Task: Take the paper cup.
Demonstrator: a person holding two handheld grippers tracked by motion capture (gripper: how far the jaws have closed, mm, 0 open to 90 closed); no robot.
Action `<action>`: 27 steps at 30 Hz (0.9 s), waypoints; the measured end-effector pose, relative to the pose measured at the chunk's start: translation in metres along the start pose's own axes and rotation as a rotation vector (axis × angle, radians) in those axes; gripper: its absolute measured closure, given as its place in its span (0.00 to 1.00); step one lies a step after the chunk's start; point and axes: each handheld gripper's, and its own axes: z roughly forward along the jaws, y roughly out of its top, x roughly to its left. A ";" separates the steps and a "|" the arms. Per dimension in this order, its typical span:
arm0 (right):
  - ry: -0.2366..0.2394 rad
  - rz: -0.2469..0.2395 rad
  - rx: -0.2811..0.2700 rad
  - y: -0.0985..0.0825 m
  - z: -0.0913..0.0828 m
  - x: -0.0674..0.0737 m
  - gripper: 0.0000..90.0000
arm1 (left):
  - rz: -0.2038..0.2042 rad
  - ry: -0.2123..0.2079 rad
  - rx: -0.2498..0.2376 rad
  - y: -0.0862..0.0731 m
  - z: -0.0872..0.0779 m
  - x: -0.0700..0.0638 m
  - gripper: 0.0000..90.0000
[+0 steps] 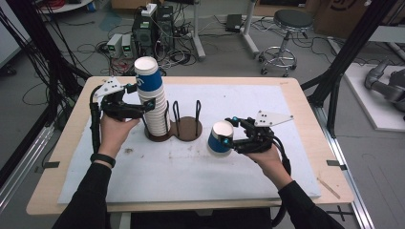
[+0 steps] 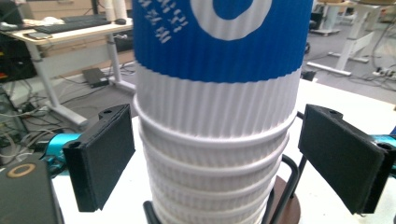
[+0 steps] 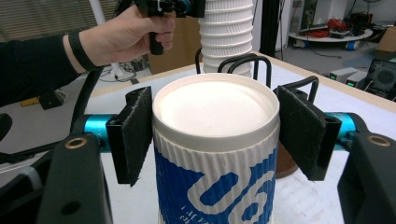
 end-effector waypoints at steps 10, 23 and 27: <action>-0.011 0.007 -0.006 -0.001 -0.004 -0.002 0.35 | -0.014 0.020 -0.023 -0.010 -0.021 -0.003 0.10; -0.011 0.008 -0.002 -0.001 -0.005 -0.004 0.35 | -0.004 -0.060 -0.025 -0.033 -0.032 -0.038 0.10; -0.013 0.008 0.000 -0.002 -0.005 -0.004 0.35 | 0.001 -0.099 -0.015 -0.039 -0.029 -0.052 0.10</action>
